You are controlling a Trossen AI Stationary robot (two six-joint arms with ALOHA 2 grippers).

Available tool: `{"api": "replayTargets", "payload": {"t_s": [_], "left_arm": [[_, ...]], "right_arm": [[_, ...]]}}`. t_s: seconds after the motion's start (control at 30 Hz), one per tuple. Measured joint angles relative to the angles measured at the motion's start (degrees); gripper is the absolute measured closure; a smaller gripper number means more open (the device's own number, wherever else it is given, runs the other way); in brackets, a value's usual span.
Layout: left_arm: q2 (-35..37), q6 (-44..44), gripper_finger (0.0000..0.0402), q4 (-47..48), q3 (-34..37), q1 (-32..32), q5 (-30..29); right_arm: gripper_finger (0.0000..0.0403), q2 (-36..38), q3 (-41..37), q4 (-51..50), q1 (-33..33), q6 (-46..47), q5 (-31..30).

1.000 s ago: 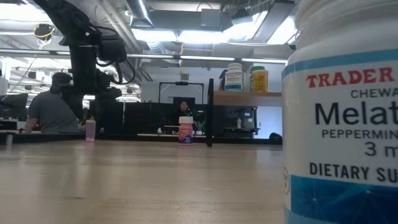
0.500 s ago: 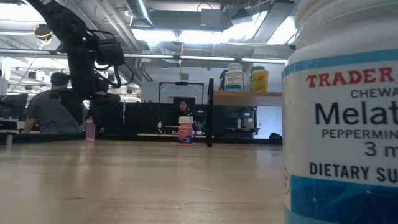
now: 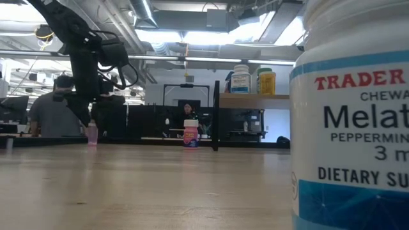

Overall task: Pick and place medicine bottles onto shelf by color
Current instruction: Put the light pink medicine bottle on the shelf

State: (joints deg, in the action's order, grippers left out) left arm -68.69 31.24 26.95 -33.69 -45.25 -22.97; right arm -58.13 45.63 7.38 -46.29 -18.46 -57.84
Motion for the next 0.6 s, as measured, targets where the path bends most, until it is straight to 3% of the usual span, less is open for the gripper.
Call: {"api": "replayTargets", "payload": {"t_s": [0.33, 0.6], "left_arm": [[0.02, -0.04, 0.0302, -0.1, 0.0, 0.0, 0.23], [1.19, -1.84, 0.0311, -0.13, -0.34, 0.67, 8.48]], "right_arm": [[0.0168, 0.0, 0.0, 0.02, -0.02, 0.0, 0.0], [0.0168, 0.01, 0.0, 0.02, -0.02, -0.02, -0.02]]}}
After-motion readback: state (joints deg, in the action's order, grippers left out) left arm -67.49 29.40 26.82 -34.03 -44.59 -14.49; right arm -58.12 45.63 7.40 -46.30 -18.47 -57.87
